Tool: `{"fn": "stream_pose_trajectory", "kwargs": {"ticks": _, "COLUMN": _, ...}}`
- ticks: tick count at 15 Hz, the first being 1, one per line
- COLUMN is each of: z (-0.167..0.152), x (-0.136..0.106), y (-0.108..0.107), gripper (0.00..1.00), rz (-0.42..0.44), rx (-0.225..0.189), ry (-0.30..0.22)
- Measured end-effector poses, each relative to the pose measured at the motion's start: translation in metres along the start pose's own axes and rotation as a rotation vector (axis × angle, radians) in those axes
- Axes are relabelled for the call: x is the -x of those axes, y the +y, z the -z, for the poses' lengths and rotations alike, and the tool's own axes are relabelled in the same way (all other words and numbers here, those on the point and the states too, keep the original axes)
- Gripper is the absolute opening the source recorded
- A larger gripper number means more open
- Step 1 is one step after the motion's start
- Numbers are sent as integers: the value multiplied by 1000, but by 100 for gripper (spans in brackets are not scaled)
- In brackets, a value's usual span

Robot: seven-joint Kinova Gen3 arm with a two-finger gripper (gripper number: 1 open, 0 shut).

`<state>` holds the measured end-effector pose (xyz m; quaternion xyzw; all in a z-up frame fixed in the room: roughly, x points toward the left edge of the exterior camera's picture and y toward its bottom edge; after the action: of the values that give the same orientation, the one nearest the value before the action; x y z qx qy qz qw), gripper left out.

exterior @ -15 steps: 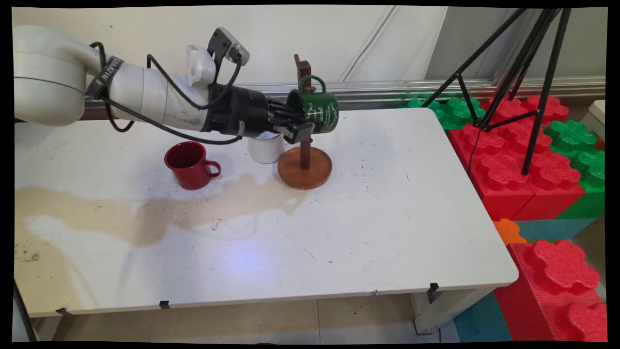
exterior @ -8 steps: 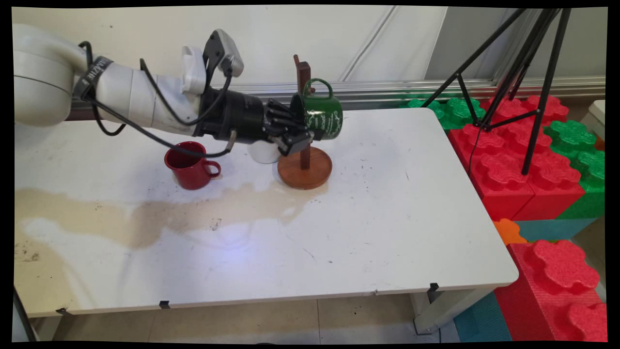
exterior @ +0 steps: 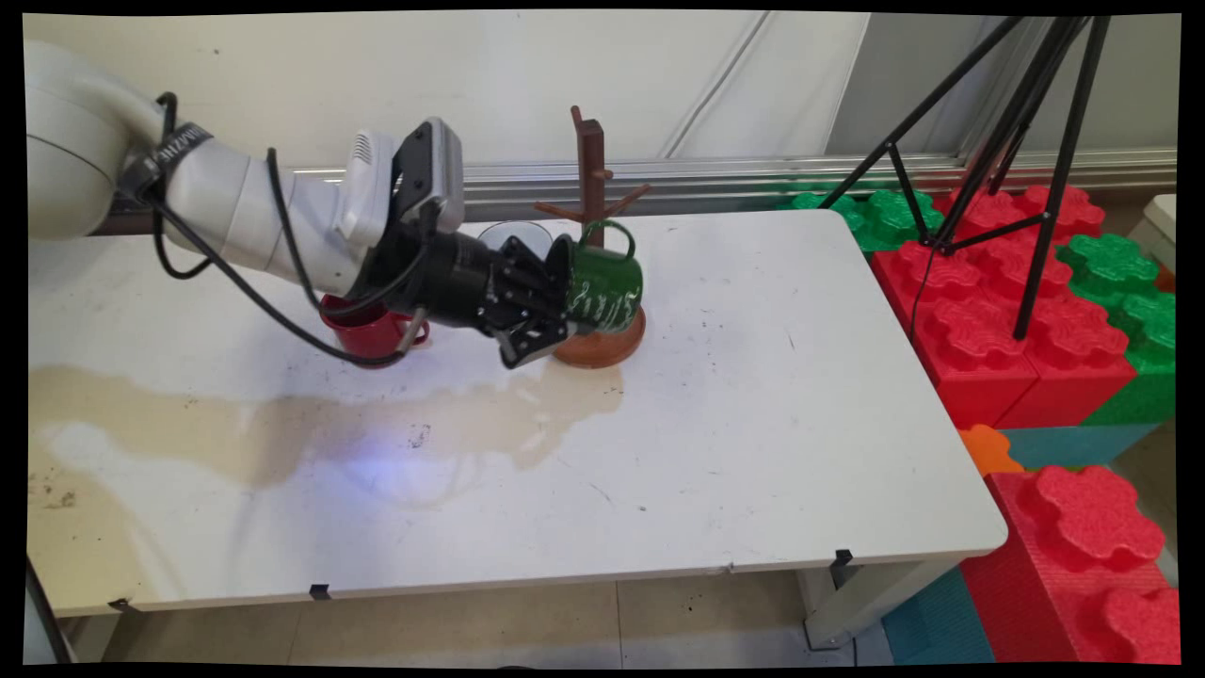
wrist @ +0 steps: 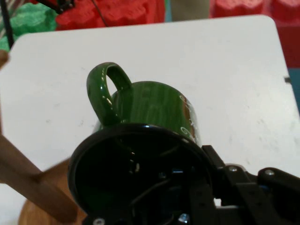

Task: Place the picked object on the table

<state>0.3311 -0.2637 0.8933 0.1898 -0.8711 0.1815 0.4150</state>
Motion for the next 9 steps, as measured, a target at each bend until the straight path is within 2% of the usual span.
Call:
{"fn": "stream_pose_trajectory", "kwargs": {"ticks": 5, "z": 17, "x": -1, "y": 8, "gripper": 0, "rz": -36, "rx": 18, "ry": -91}}
{"fn": "stream_pose_trajectory", "kwargs": {"ticks": 9, "z": 38, "x": -6, "y": 17, "gripper": 0, "rz": -32, "rx": -7, "ry": -173}}
